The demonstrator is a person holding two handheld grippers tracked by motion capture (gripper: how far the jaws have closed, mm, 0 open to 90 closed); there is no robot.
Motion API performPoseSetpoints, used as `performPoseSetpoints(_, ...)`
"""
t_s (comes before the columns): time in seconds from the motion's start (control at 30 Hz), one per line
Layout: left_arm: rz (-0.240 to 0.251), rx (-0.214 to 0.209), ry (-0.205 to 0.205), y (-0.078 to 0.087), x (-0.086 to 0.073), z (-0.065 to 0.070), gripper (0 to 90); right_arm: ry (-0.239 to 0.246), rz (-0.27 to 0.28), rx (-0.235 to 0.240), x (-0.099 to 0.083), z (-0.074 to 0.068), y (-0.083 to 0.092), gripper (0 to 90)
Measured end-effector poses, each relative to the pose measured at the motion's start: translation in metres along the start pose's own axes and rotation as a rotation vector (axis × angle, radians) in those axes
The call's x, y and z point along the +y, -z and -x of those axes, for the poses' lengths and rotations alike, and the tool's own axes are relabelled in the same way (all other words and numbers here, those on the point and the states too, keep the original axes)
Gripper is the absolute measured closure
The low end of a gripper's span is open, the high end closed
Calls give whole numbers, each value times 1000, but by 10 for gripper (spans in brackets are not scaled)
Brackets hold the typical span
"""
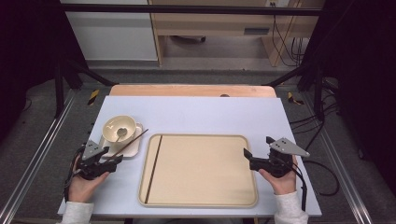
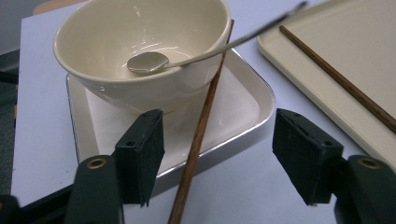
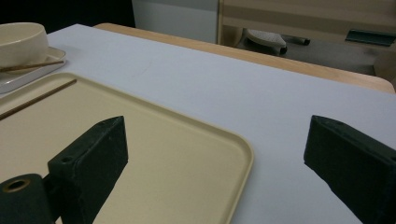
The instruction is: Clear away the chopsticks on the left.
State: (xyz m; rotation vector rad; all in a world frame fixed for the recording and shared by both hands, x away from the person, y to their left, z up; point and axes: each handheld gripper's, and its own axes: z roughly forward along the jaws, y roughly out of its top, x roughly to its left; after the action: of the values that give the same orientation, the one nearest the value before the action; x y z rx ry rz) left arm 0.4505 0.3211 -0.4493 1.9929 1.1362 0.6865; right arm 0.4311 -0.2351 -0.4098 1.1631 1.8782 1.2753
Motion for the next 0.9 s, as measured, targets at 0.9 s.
performPoseSetpoints(0.9,-81,-27,25,-31,0,-14,706,16,-12,0,0,-3,-3,66)
